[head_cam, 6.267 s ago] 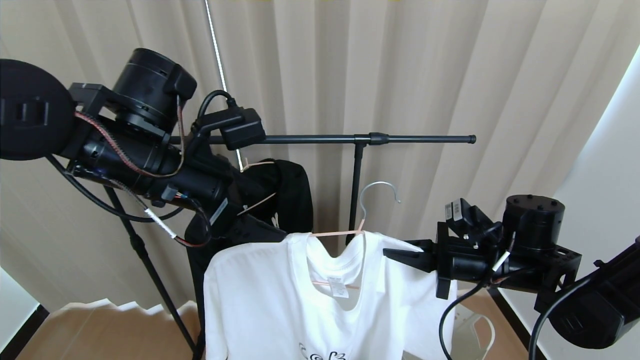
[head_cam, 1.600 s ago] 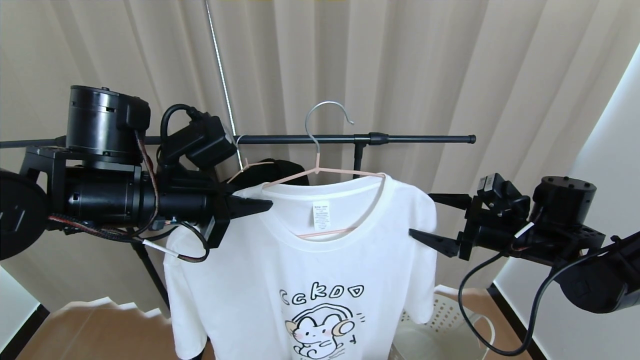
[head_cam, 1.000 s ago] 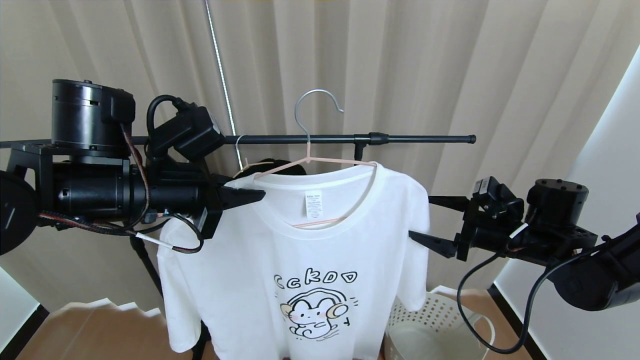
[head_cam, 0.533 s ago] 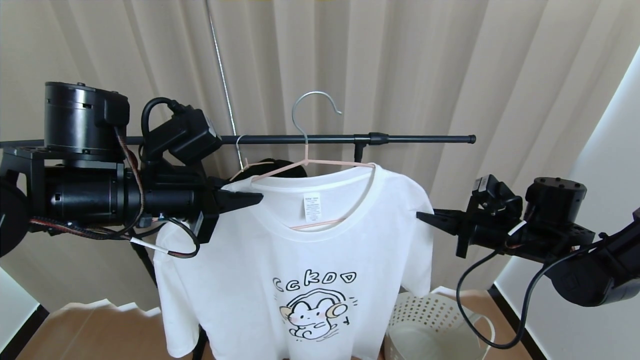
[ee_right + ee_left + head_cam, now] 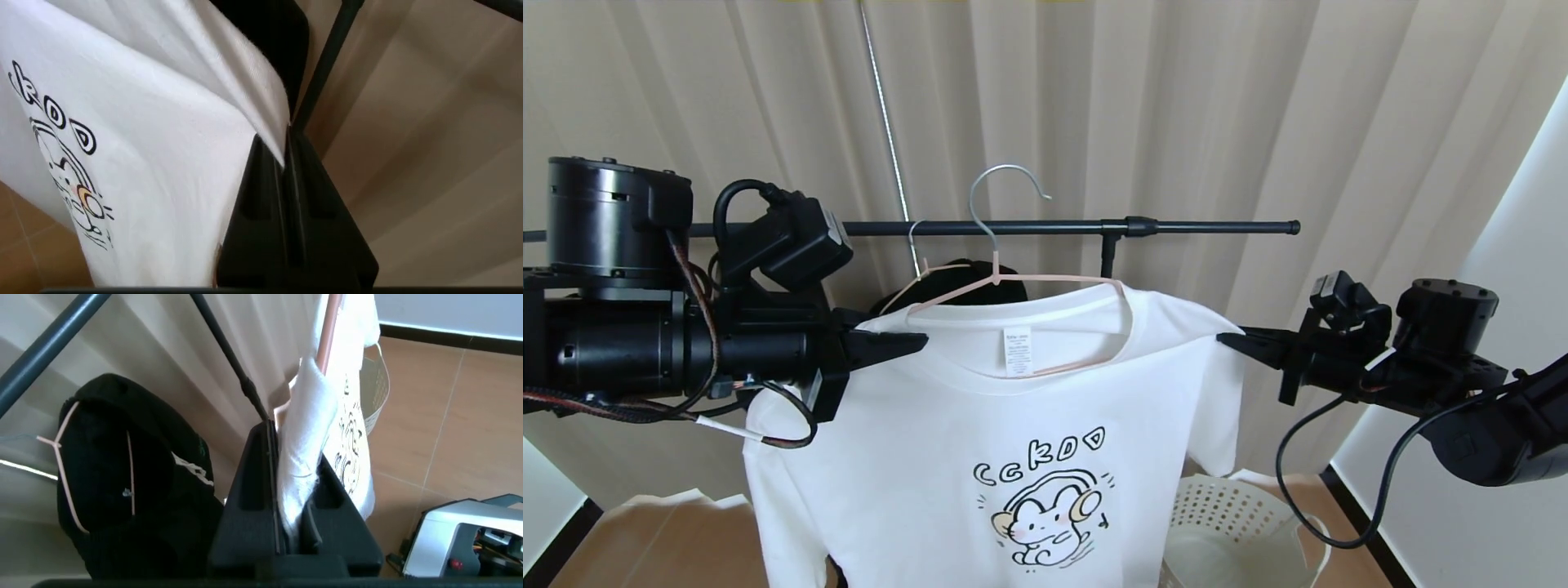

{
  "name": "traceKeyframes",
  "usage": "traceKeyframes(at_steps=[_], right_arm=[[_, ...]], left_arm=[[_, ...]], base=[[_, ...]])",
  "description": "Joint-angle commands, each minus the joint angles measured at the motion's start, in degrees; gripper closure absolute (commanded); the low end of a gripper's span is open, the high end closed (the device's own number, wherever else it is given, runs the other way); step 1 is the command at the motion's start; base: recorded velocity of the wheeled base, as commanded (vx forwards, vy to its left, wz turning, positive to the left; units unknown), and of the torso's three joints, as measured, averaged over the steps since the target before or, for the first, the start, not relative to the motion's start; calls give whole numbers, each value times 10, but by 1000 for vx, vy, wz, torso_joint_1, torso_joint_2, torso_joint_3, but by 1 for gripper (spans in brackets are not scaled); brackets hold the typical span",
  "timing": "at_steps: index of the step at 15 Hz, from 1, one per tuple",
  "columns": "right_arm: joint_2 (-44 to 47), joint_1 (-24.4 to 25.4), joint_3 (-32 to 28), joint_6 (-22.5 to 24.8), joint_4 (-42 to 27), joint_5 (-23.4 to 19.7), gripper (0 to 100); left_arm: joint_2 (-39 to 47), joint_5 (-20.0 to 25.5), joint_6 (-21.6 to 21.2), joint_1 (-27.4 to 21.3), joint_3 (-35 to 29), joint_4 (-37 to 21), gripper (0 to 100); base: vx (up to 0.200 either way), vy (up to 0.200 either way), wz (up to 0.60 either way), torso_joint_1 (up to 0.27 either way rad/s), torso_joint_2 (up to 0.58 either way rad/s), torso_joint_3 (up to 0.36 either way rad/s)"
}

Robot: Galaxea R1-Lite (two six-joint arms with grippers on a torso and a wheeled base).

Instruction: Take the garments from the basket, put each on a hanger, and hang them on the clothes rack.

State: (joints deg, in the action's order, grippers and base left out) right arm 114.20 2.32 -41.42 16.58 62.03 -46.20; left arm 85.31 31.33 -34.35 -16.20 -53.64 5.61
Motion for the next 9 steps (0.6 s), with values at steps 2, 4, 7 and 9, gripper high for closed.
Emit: traceKeyframes(at_steps=[2, 4, 7, 9], right_arm=[[-3, 4, 6, 0, 0, 1, 100], [-3, 6, 15, 3, 4, 1, 0], [-7, 10, 16, 3, 6, 1, 0], [-7, 10, 16, 3, 6, 1, 0]], left_arm=[[-4, 0, 0, 7, 6, 0, 100], [-2, 0, 0, 7, 6, 0, 100], [1, 0, 1, 9, 6, 0, 100], [11, 0, 2, 17, 11, 1, 100]], base=[[0, 0, 0, 0, 0, 0], [0, 0, 0, 0, 0, 0], [0, 0, 0, 0, 0, 0], [0, 0, 0, 0, 0, 0]])
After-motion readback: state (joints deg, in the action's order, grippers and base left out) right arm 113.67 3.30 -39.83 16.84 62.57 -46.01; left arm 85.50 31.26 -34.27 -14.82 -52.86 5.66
